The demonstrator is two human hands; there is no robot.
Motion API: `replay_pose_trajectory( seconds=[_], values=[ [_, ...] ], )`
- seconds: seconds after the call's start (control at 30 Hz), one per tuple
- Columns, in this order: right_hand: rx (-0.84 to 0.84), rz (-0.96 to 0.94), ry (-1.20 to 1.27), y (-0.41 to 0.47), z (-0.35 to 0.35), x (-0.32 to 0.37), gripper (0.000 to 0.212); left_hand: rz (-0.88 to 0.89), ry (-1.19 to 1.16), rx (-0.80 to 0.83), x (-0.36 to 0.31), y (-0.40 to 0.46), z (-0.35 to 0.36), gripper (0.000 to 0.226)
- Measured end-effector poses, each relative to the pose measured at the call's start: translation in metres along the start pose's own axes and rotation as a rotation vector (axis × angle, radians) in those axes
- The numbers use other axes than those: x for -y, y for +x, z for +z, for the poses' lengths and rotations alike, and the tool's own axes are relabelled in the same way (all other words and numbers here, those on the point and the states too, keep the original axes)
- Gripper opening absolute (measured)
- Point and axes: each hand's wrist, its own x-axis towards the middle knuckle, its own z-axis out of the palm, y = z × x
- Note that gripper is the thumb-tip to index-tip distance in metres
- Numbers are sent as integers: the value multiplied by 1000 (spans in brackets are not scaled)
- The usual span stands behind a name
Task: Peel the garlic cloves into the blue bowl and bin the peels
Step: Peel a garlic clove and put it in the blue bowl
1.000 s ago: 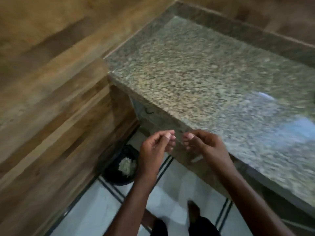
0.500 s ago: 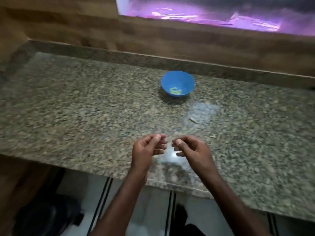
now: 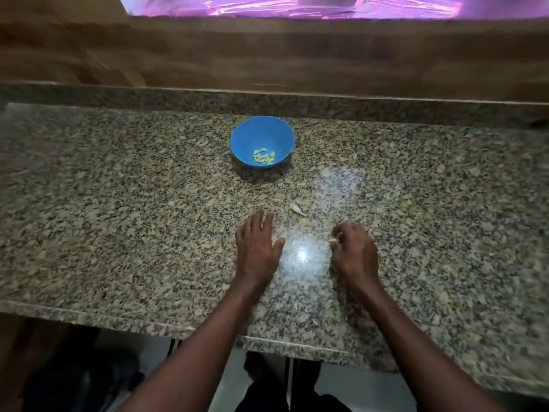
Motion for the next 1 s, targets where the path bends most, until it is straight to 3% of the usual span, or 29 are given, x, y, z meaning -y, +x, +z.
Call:
replay_pose_trajectory(
  seconds=[0.1, 0.23, 0.43, 0.53, 0.63, 0.73, 0.87, 1.0],
  values=[
    [21, -5, -31, 9, 0, -3, 3, 41, 74, 14, 9, -7, 9, 66],
    [63, -41, 99, 29, -6, 13, 12, 24, 92, 4, 8, -6, 7, 68],
    [-57, -301, 234, 112, -13, 114, 3, 17, 67, 5, 6, -5, 6, 68],
    [-98, -407, 109, 156, -4, 161, 9, 20, 59, 8, 6, -5, 6, 69],
    [-28, -451, -56, 179, 9, 181, 22, 15, 54, -5, 7, -4, 6, 69],
    [-11, -461, -91, 178, 11, 172, 22, 20, 52, -11, 7, -5, 8, 70],
    [-180, -338, 127, 127, 3, 124, 7, 38, 62, -28, 9, -5, 10, 70],
    [11, -126, 87, 77, 26, 61, 23, 44, 81, -44, 8, -6, 10, 69]
  ],
)
